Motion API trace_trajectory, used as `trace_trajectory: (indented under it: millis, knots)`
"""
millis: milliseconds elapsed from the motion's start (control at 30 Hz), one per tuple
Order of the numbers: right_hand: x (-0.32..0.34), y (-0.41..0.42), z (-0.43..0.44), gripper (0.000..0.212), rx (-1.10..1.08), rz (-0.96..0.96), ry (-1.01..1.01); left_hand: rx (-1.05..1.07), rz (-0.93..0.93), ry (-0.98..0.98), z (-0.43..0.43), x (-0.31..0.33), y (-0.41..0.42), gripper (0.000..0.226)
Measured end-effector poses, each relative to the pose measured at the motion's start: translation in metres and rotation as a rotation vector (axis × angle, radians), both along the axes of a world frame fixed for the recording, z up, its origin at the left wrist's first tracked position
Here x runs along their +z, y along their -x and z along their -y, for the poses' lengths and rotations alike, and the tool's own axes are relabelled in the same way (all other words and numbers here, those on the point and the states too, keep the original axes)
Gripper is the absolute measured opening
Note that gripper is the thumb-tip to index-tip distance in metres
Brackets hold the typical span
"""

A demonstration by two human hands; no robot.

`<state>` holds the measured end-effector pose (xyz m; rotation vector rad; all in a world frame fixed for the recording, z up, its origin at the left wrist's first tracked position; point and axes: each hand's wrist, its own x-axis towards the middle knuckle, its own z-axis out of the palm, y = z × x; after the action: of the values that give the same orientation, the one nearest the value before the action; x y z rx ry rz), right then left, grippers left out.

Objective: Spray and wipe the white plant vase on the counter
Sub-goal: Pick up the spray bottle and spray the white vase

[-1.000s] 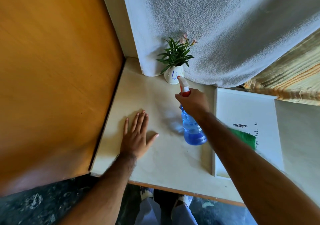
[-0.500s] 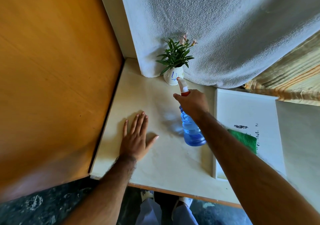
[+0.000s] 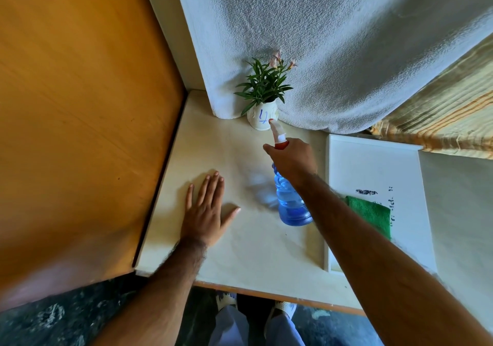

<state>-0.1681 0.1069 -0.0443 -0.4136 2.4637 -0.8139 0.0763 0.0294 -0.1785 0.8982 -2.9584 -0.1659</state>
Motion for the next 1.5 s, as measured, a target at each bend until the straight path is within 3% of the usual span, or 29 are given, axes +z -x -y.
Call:
trace_trajectory:
  millis: [100,233,433,633,867,1167,1433,1500]
  knots:
    - [0.000,0.002,-0.005,0.033,-0.023,-0.012,0.034,-0.002,-0.011,-0.003,0.000,0.000,0.000,0.091]
    - [0.011,0.002,-0.019,0.016,-0.101,-0.048,0.111,0.001,-0.026,0.002,-0.001,-0.001,-0.002,0.090]
    - [0.052,0.031,-0.043,0.004,-0.291,-0.213,0.440,-0.004,0.018,-0.015,0.000,0.001,-0.002,0.095]
    - [0.063,0.078,-0.076,0.024,-0.414,-0.346,0.708,-0.012,-0.008,-0.001,-0.002,0.002,-0.002,0.093]
    - [0.041,0.111,-0.107,0.039,-0.393,-0.476,0.713,-0.004,0.007,-0.019,0.000,0.001,-0.001,0.093]
    - [0.003,0.120,-0.127,0.020,-0.439,-0.389,0.726,0.004,0.029,-0.020,0.001,-0.002,0.000,0.095]
    - [-0.006,0.116,-0.134,0.064,-0.455,-0.327,0.682,0.003,0.034,-0.026,0.001,-0.002,-0.001,0.094]
    - [-0.004,0.109,-0.140,0.060,-0.397,-0.329,0.599,0.002,0.035,-0.026,0.001,-0.001,-0.002,0.094]
